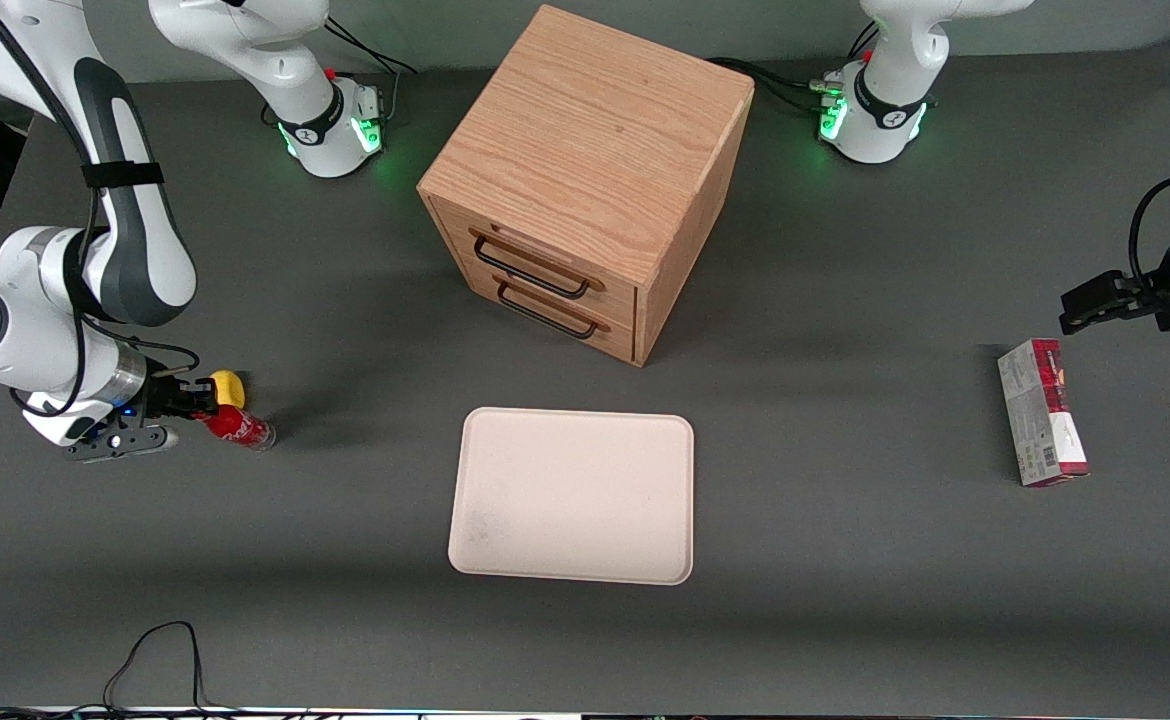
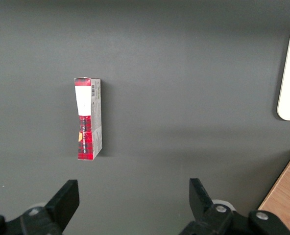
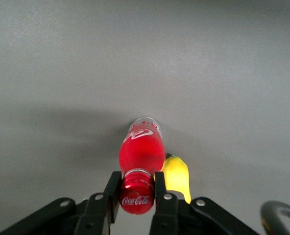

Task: Place coke bottle on tray
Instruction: 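Close the right gripper on the bottle's cap, then lift the bottle and carry it onto the white tray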

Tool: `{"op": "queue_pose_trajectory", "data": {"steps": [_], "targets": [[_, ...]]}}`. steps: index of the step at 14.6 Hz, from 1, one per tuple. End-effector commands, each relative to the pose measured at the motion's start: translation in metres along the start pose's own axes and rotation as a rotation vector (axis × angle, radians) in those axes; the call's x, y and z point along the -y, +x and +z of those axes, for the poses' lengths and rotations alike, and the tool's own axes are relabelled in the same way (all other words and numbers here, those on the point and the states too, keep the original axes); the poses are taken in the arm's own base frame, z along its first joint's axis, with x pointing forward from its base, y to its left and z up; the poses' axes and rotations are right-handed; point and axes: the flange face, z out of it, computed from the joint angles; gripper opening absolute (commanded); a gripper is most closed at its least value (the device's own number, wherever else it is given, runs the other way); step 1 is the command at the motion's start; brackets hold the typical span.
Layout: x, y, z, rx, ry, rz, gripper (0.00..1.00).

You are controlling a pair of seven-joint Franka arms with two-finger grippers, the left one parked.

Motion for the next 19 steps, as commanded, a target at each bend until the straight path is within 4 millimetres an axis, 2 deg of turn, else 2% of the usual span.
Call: {"op": "queue_pose_trajectory", "data": {"steps": [1, 4, 5, 7, 10, 14, 16, 17, 19], "targets": [[0.004, -0.004, -0.005, -0.019, 0.012, 0.023, 0.00], [0.005, -0.004, -0.009, -0.020, 0.013, 0.023, 0.00], [0.005, 0.000, -0.020, -0.037, 0.012, 0.039, 0.00], [0.016, 0.014, -0.058, -0.003, 0.024, 0.056, 0.00], [0.022, 0.033, -0.129, 0.046, 0.032, 0.102, 0.00], [0.034, 0.041, -0.218, 0.139, 0.030, 0.111, 0.00], [0.041, 0.046, -0.251, 0.159, 0.032, 0.103, 0.00], [0.043, 0.049, -0.259, 0.163, 0.027, 0.102, 0.00], [0.045, 0.053, -0.260, 0.160, 0.024, 0.112, 0.00]]}}
